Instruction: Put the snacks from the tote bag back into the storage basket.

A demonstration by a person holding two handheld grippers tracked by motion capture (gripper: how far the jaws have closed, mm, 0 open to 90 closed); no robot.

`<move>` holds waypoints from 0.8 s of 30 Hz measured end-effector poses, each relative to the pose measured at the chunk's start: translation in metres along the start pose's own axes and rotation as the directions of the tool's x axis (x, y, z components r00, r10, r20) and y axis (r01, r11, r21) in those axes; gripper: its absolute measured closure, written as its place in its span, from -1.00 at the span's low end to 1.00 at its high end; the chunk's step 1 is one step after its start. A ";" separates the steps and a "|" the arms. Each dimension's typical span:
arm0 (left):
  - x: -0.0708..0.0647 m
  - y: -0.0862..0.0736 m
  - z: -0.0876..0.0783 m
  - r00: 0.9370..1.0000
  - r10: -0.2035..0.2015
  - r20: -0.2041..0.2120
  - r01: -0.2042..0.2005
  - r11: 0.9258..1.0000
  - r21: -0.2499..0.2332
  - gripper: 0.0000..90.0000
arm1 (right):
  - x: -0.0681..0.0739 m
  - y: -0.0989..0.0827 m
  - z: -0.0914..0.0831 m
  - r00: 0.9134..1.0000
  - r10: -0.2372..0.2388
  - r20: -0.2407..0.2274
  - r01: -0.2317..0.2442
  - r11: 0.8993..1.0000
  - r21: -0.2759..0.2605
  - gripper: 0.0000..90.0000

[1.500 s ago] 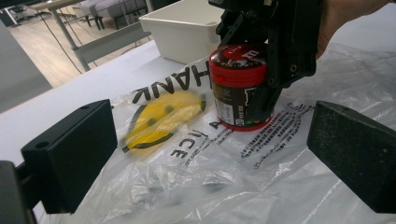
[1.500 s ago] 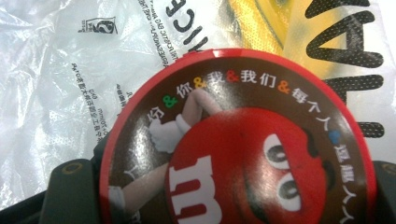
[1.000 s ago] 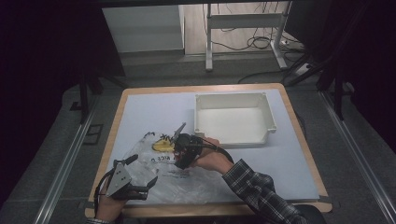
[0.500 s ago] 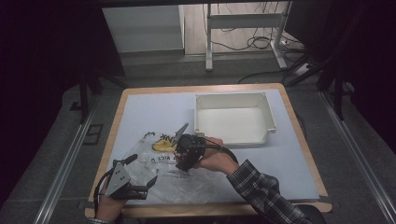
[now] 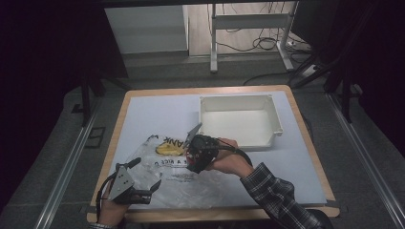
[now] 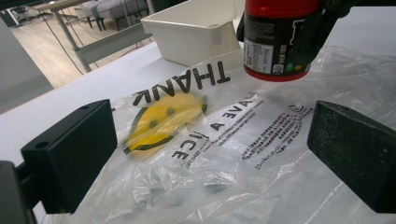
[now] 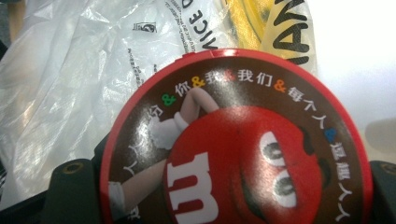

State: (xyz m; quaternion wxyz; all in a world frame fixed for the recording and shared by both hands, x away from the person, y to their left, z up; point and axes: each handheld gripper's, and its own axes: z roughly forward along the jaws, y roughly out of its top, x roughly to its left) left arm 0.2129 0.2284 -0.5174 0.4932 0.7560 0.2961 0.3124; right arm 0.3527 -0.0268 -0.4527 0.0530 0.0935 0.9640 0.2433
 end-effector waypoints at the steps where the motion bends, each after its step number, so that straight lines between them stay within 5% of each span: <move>1: 0.000 0.000 0.000 1.000 0.001 0.000 -0.001 1.000 0.001 -0.97 | -0.001 -0.001 -0.002 1.000 -0.001 -0.001 0.001 1.000 0.000 -0.43; 24: -0.001 0.000 0.001 1.000 0.000 0.000 0.000 1.000 0.001 -0.97 | -0.018 -0.021 -0.022 0.999 0.026 0.039 -0.026 1.000 0.002 -0.43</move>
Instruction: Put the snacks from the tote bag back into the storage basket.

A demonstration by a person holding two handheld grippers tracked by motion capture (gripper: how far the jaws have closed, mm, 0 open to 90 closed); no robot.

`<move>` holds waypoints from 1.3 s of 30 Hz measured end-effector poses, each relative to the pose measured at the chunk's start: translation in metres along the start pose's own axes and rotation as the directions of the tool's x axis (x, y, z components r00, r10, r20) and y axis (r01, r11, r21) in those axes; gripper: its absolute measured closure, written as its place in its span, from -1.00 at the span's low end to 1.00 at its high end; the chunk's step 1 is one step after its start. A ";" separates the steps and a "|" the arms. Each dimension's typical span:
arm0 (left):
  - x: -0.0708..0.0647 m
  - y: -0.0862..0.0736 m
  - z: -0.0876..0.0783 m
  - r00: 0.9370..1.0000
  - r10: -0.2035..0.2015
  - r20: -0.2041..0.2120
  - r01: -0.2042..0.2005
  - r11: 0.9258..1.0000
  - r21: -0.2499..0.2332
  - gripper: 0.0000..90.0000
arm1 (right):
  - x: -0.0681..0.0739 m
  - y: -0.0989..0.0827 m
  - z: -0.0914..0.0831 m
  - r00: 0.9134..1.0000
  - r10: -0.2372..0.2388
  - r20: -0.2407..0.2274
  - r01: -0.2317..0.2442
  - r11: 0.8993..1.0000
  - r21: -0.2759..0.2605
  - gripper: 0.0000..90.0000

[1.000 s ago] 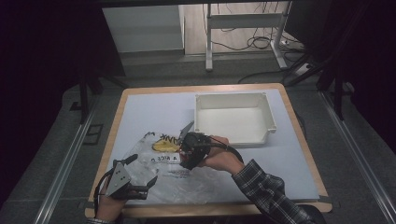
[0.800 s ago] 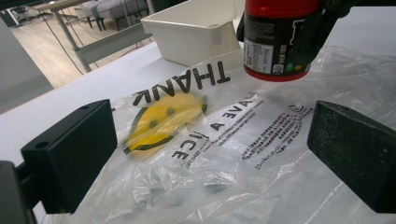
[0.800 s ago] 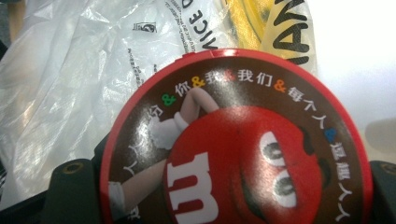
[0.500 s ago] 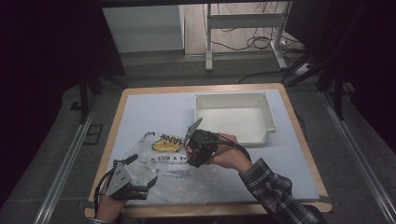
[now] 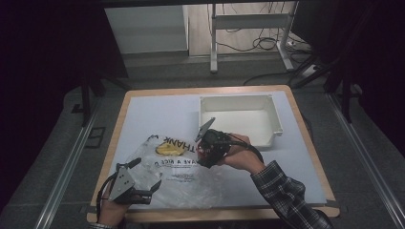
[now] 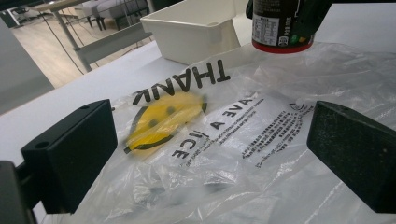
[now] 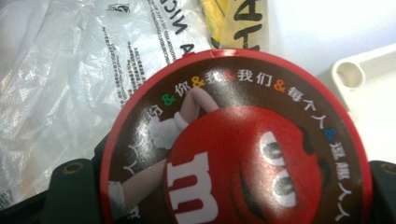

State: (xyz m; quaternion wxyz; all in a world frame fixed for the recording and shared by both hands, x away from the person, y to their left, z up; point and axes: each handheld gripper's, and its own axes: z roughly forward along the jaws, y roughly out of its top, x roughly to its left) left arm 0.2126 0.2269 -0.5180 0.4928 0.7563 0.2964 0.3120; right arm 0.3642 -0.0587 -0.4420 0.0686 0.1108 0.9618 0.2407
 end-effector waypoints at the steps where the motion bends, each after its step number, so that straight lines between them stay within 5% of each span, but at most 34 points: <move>1: 0.000 0.000 0.000 1.000 0.000 0.000 0.000 1.000 0.000 -0.97 | 0.000 0.000 0.000 1.000 0.000 0.000 0.000 1.000 0.000 -0.43; 39: 0.000 0.000 0.000 1.000 0.009 0.000 -0.009 1.000 0.010 -0.97 | -0.034 -0.016 -0.021 0.997 0.041 0.063 -0.040 0.999 -0.013 -0.43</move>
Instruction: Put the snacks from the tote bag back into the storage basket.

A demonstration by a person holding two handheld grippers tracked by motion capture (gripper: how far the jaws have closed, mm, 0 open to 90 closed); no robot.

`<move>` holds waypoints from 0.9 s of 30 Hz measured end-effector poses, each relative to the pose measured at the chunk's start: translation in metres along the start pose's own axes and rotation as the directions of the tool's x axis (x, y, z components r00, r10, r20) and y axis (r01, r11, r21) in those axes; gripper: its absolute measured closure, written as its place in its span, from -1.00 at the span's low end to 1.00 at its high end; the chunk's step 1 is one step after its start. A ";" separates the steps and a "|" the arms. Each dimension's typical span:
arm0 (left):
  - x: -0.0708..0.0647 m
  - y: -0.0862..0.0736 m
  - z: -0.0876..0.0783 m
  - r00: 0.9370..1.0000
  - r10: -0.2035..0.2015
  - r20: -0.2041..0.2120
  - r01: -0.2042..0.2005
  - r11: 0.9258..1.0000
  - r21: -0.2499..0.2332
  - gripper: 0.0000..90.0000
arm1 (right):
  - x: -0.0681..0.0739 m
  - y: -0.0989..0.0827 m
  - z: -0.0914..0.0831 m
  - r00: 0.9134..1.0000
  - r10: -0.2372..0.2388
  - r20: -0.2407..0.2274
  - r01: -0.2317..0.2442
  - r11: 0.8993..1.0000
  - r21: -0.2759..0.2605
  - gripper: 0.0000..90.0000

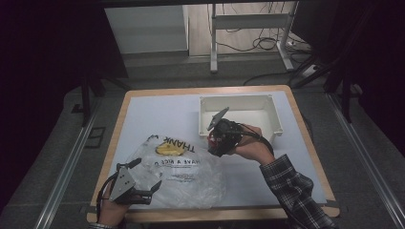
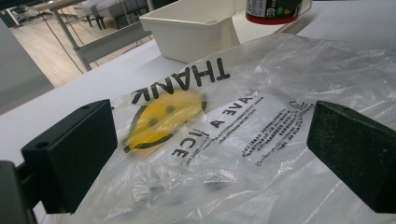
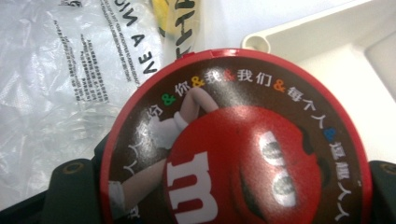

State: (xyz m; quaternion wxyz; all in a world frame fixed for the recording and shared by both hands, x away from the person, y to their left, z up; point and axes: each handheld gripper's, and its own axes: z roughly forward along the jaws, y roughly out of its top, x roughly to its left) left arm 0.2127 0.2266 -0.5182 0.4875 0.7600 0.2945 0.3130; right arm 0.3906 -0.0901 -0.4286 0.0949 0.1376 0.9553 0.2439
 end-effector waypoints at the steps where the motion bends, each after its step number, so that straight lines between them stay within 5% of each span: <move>1: 0.000 0.000 0.000 1.000 0.000 0.000 0.000 1.000 0.000 -0.97 | 0.000 0.000 0.000 1.000 0.000 0.000 0.000 1.000 0.000 -0.43; 27: 0.000 0.000 0.000 1.000 0.008 0.000 -0.008 1.000 0.005 -0.97 | -0.037 -0.004 0.009 0.998 0.056 0.038 -0.056 0.998 -0.001 -0.43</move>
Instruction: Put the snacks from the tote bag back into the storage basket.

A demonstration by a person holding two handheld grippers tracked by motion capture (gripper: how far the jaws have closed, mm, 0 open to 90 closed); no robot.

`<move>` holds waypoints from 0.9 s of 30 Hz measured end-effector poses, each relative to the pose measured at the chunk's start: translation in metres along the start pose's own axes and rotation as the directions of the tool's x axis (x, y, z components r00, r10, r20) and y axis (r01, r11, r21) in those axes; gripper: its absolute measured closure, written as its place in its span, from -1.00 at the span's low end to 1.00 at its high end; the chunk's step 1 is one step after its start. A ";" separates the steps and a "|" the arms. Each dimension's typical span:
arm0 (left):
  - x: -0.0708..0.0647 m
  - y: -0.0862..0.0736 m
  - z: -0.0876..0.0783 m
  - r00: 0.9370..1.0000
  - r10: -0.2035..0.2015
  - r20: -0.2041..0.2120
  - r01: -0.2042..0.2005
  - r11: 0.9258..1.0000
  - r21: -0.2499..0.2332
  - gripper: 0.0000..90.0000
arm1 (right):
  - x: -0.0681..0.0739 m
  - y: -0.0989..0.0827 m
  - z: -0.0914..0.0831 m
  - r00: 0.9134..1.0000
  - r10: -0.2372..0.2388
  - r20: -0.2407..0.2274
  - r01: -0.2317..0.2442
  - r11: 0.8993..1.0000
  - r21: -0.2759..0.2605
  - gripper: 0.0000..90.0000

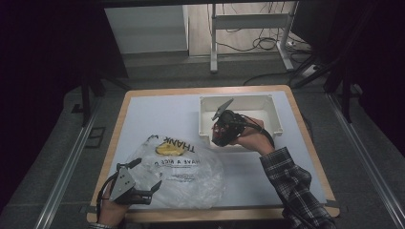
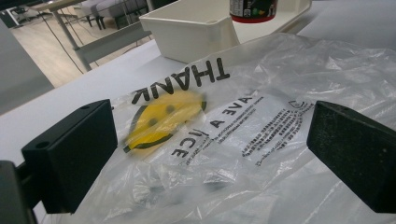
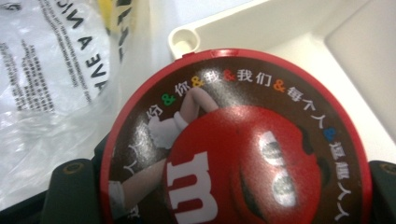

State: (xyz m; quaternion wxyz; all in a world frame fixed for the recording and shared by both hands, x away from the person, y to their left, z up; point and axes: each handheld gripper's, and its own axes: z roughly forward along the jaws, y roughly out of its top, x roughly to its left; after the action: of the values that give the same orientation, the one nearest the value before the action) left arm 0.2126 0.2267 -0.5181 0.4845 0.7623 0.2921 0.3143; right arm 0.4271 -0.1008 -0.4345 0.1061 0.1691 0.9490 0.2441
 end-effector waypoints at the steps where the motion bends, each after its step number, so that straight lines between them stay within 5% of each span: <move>1: 0.000 0.000 0.000 1.000 0.000 0.000 0.000 1.000 0.000 -0.97 | -0.002 0.000 0.001 1.000 0.001 0.001 -0.001 1.000 -0.003 -0.43; 15: 0.000 0.000 0.000 1.000 -0.001 -0.001 0.001 1.000 0.000 -0.96 | -0.017 -0.008 0.019 0.999 0.052 0.009 -0.052 0.999 0.001 -0.43; 27: 0.000 0.000 0.000 1.000 0.000 -0.001 0.000 1.000 0.001 -0.96 | -0.028 -0.006 0.028 0.999 0.051 0.018 -0.051 0.999 -0.003 -0.43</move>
State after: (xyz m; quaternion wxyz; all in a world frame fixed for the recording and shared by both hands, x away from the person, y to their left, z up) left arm 0.2125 0.2263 -0.5185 0.4840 0.7623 0.2924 0.3148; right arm 0.4591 -0.1046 -0.4585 0.1084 0.1954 0.9430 0.2464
